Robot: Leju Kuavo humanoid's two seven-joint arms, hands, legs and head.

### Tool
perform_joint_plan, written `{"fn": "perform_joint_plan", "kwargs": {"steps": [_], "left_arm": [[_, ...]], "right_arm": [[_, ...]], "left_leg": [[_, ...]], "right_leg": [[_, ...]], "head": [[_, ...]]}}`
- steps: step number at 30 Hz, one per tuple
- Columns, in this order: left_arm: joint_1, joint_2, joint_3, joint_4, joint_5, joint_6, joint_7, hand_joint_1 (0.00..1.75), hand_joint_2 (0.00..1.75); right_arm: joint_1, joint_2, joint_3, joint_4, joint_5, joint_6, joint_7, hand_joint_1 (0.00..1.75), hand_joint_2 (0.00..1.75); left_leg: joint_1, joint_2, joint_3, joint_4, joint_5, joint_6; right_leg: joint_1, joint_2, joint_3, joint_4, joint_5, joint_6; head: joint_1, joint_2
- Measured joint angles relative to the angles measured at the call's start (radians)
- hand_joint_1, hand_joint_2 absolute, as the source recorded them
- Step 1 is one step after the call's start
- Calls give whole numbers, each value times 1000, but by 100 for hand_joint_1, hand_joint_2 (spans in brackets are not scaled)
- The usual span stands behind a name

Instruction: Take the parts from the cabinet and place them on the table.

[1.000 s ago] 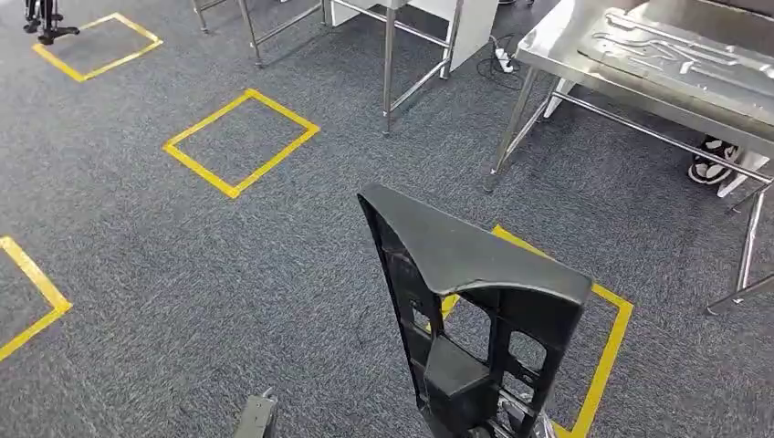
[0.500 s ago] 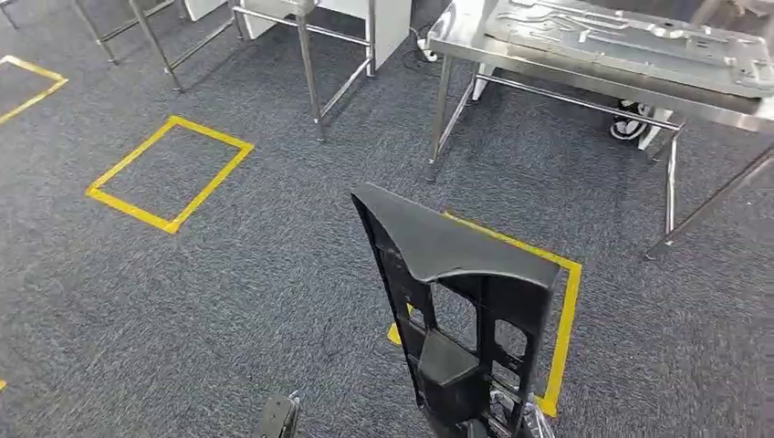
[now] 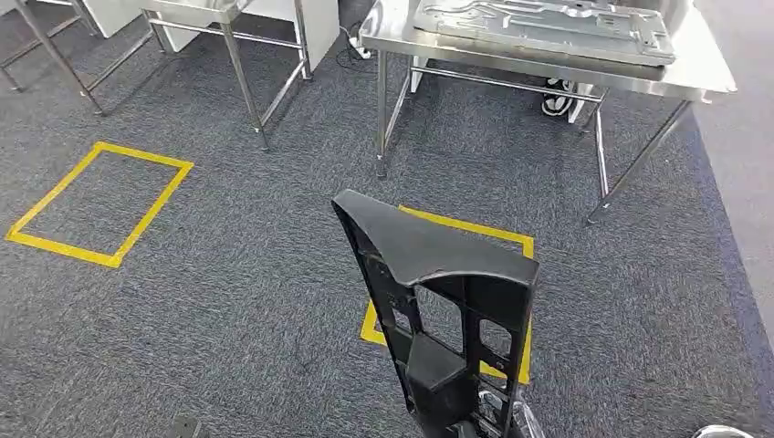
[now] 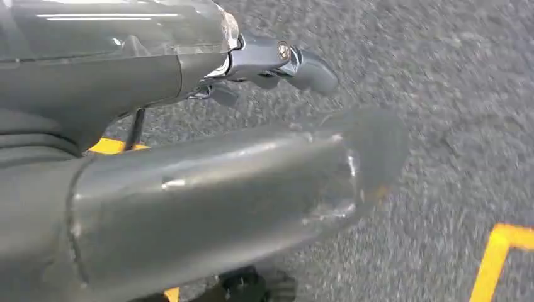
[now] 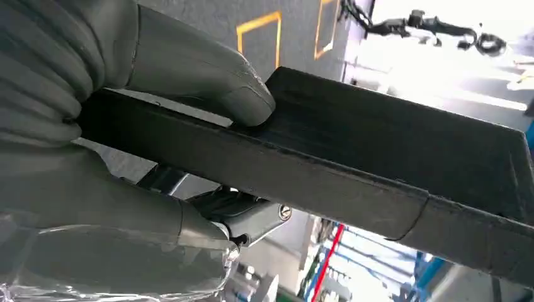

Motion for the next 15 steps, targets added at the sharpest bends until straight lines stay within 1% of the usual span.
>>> {"fn": "perform_joint_plan", "kwargs": {"steps": [1,2,4,5,6,7,8,9,10,11,12,13,14,15], "left_arm": [[0,1,2,0,0,1,0,0,0],[0,7,4,0,0,1,4,0,0],[3,11,6,2,-8,0,19,0,0],[7,14,6,2,-14,-3,19,0,0],[13,20,6,3,-16,-3,18,0,0],[22,23,6,7,-18,-4,11,0,0],[34,24,9,10,-18,-2,5,0,0],[45,28,14,12,-18,0,-5,0,0],[56,31,22,14,-16,1,-16,0,0],[62,32,29,16,-15,0,-28,0,0],[64,34,33,17,-13,-2,-42,0,0],[62,34,37,17,-12,-7,-59,0,0],[60,34,45,17,-8,-14,-74,0,0],[60,34,55,17,-4,-22,-88,0,0]], "right_arm": [[-4,0,0,1,0,0,0,175,175],[-5,0,0,1,0,0,0,175,175],[-3,0,0,2,0,-1,0,175,175],[-2,0,0,2,2,0,0,175,175],[2,0,0,2,6,0,0,175,175],[0,-5,0,2,13,2,0,175,175],[-1,-6,0,2,19,2,0,175,175],[-1,-6,0,2,27,2,0,175,175],[3,-6,0,2,34,1,0,175,175],[7,-6,0,2,40,0,0,175,175],[11,-6,0,2,44,0,0,175,175],[13,-6,0,2,50,-1,0,175,175],[13,-6,0,2,55,-2,0,175,175],[15,-6,0,2,61,-4,0,175,175]], "left_leg": [[-8,10,0,1,-6,-8],[-6,20,2,0,-8,-12],[-7,45,14,-4,-12,-21],[-7,50,18,-3,-19,-29],[-1,-6,14,18,-35,-36],[0,-49,-12,74,-74,-38],[1,-67,-48,151,-115,-38],[1,-76,-89,233,-148,-39],[1,-77,-122,293,-165,-40],[1,-78,-138,314,-158,-39],[1,-79,-134,286,-124,-37],[1,-84,-108,220,-73,-33],[1,-99,-71,130,-22,-29],[1,-147,-41,55,11,-23]], "right_leg": [[10,-4,3,-5,-3,-6],[11,13,0,-2,-2,-10],[13,39,-4,-1,-4,-16],[5,53,2,-10,0,-24],[1,63,5,-16,3,-28],[0,75,5,-16,3,-35],[0,87,5,-16,2,-39],[2,104,5,-16,2,-40],[3,119,4,-15,1,-41],[4,133,4,-13,1,-41],[5,149,5,-10,1,-40],[5,163,5,-7,0,-39],[5,178,5,-3,-2,-37],[3,188,2,1,-3,-34]], "head": [[0,0],[0,0],[0,0],[0,0],[0,0],[0,0],[0,0],[0,0],[0,0],[0,0],[0,0],[0,0],[0,0],[0,0]]}}
